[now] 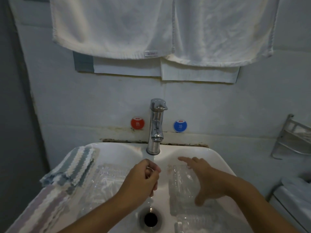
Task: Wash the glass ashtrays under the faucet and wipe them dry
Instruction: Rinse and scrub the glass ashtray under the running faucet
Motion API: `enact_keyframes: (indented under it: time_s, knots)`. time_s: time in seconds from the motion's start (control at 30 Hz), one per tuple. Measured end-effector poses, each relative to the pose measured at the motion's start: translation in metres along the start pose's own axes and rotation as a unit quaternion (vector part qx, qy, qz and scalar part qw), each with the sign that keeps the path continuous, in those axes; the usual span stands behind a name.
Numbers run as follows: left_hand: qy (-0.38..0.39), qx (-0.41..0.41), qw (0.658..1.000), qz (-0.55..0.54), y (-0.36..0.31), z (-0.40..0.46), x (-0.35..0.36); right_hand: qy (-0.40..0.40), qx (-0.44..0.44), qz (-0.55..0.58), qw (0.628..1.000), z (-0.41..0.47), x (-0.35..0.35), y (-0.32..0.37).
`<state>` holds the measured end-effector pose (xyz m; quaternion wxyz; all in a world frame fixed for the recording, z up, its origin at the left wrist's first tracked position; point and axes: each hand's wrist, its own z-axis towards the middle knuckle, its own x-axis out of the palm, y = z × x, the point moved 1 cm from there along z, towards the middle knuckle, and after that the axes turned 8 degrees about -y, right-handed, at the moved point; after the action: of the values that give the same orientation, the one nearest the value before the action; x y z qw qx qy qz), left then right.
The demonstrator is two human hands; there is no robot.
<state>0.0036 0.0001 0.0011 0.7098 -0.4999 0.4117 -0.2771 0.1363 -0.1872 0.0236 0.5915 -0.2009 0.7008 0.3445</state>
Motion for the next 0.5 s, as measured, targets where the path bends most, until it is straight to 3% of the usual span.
enact_keyframes:
  time_s: [0.2, 0.3, 0.37, 0.43, 0.5]
  knots:
    - [-0.069, -0.056, 0.996, -0.024, -0.001, 0.003, -0.002, -0.054, -0.055, 0.069, 0.995, -0.006, -0.005, 0.03]
    - [-0.037, -0.175, 0.979, -0.097, -0.014, -0.004, -0.002, -0.066, -0.081, 0.099, 0.99, -0.01, -0.002, 0.048]
    - [0.014, -0.251, 0.948, -0.193, -0.023, -0.011, -0.002, -0.082, -0.099, 0.112, 0.985, -0.013, 0.0, 0.056]
    - [0.058, -0.266, 0.924, -0.269, -0.027, -0.015, -0.001, -0.102, -0.117, 0.116, 0.981, -0.013, 0.004, 0.062]
    - [0.042, -0.241, 0.932, -0.267, -0.023, -0.015, -0.001, -0.113, -0.124, 0.116, 0.979, -0.012, 0.007, 0.068]
